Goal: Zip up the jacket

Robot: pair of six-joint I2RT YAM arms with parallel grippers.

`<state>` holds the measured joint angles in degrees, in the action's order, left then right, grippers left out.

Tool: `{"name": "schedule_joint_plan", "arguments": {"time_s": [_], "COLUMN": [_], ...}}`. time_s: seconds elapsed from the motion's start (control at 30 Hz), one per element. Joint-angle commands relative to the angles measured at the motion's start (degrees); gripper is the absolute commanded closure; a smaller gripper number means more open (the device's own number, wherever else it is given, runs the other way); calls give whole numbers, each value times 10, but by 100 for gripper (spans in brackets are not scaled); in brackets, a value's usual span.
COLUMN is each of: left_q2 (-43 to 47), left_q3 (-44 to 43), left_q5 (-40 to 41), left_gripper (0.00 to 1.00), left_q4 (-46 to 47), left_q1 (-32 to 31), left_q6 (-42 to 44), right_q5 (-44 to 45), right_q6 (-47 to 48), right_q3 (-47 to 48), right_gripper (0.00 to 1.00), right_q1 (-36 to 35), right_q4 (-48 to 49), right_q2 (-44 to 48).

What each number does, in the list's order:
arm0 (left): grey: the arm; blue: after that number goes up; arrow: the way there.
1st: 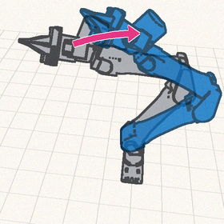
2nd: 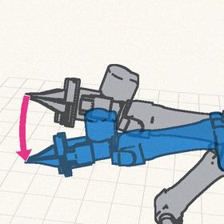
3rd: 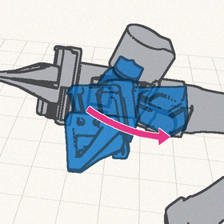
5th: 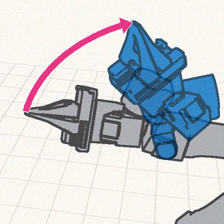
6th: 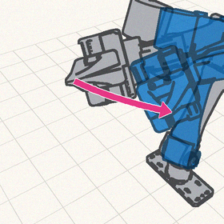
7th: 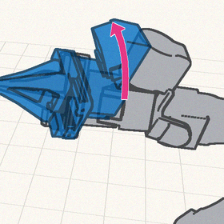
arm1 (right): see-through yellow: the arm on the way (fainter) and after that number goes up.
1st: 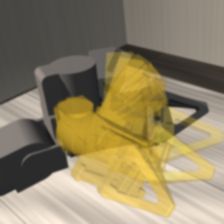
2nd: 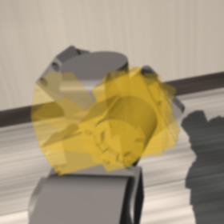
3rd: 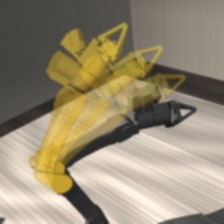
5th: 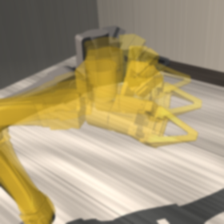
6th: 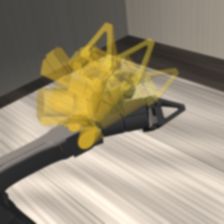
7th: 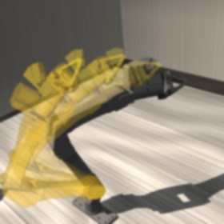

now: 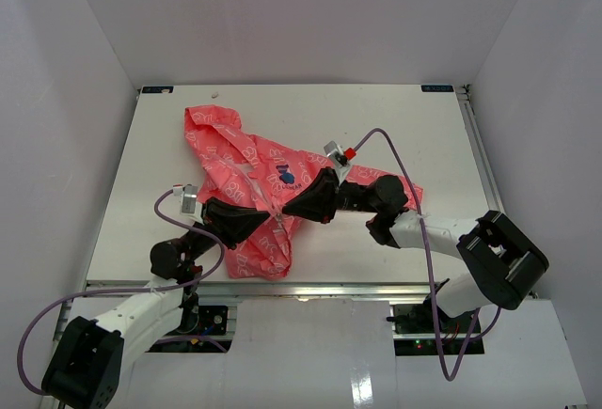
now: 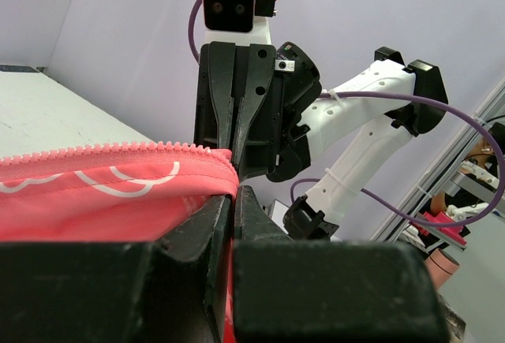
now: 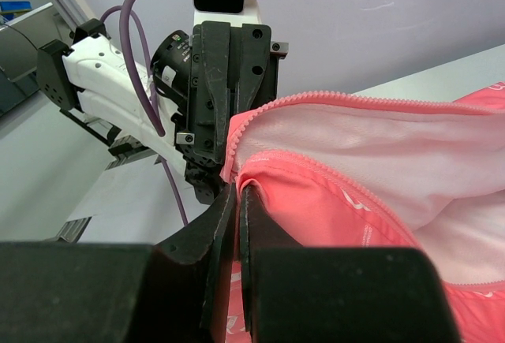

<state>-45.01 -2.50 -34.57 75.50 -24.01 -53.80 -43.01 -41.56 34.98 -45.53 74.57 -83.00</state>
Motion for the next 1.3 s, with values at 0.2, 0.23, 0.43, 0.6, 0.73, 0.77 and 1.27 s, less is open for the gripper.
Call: {"name": "schedule_joint_plan", "arguments": {"time_s": [0.2, 0.23, 0.43, 0.6, 0.73, 0.77, 1.27], "left_q2": [-4, -6, -17, -19, -22, -22, -38], "left_q3": [6, 6, 4, 3, 2, 2, -4], "left_q5": [-6, -6, -11, -16, -22, -25, -59], "left_gripper": [100, 100, 100, 100, 100, 100, 100], "left_q4": [287, 287, 287, 287, 287, 287, 287], "left_q1": [-2, -2, -2, -2, -2, -2, -2], "left_q6": [17, 18, 22, 27, 29, 29, 25], "right_q5": [15, 15, 20, 33, 42, 45, 59], "right_q6": [3, 3, 2, 1, 0, 1, -3], "right_q3": [27, 27, 30, 33, 33, 33, 35], "right_gripper": [92, 92, 92, 92, 92, 92, 92], "right_q1": [-8, -7, -8, -9, -10, -10, -13], "right_q4": [337, 337, 336, 337, 337, 337, 336], "right_q2": [1, 2, 0, -1, 0, 1, 13]}}
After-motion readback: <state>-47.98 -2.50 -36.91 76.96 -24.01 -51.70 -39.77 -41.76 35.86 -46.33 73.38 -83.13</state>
